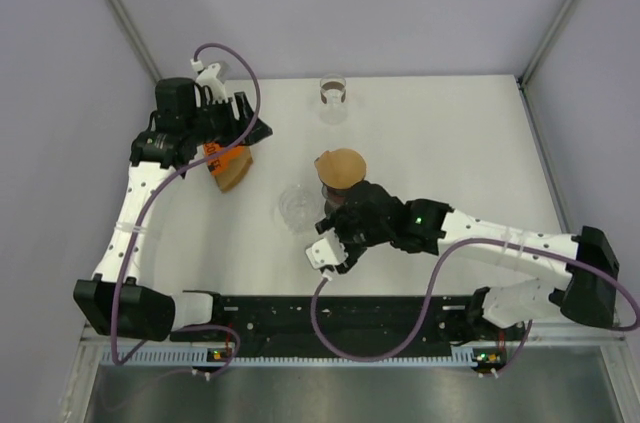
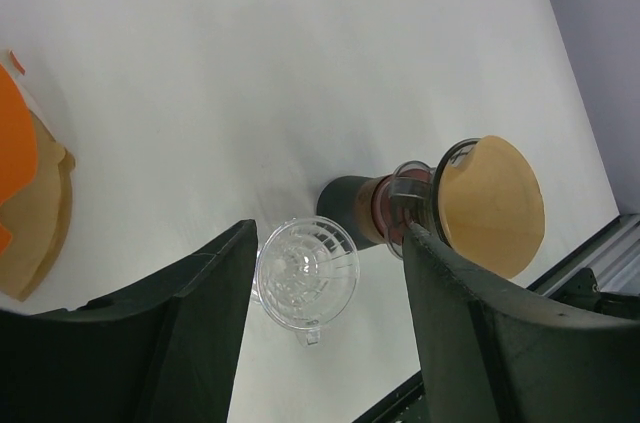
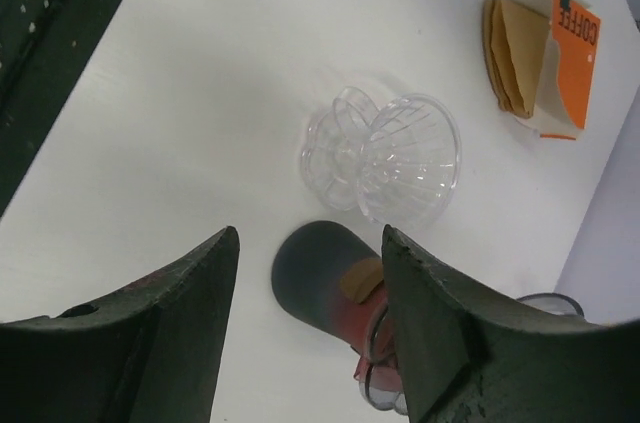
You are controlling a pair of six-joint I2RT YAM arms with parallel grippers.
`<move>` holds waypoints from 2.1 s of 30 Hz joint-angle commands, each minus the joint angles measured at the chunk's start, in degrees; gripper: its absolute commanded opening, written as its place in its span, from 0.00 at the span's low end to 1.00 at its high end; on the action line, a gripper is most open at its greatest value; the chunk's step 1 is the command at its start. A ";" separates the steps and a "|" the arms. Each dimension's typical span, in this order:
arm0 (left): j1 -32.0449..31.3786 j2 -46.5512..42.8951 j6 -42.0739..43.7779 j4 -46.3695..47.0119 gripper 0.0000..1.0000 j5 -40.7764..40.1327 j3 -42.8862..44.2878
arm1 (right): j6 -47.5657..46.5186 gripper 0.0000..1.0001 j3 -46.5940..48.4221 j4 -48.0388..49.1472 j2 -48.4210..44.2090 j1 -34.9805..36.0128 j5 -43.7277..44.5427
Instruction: Place the coffee filter in the dripper
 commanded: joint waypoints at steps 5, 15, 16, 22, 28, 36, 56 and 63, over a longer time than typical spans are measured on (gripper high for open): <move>0.90 -0.02 0.26 3.11 0.65 2.41 -0.73 | -22.00 0.57 -4.57 5.46 8.78 0.55 7.72; 1.08 -0.11 0.26 3.20 0.66 2.85 -0.29 | -27.54 0.53 -4.13 8.89 19.33 0.20 15.89; 1.17 0.07 0.18 3.11 0.65 2.85 -0.29 | -27.55 0.52 -3.96 8.98 20.47 -0.06 16.52; 1.26 0.07 0.18 3.20 0.66 3.29 -0.29 | -28.77 0.52 -3.86 11.87 23.56 -1.73 18.02; 1.43 0.33 0.09 3.20 0.65 3.73 -0.11 | -30.10 0.52 -2.90 14.78 25.84 -3.40 20.30; 1.61 0.33 0.18 3.02 0.66 3.82 0.15 | -28.34 0.52 -3.34 14.78 26.11 -6.39 22.85; 1.70 0.51 -0.18 2.94 0.65 4.25 0.41 | -24.03 0.52 -12.65 18.47 18.99 -20.62 28.21; 1.78 0.16 0.00 2.67 0.65 4.17 0.41 | -24.56 0.52 -13.71 20.84 18.90 -25.81 28.04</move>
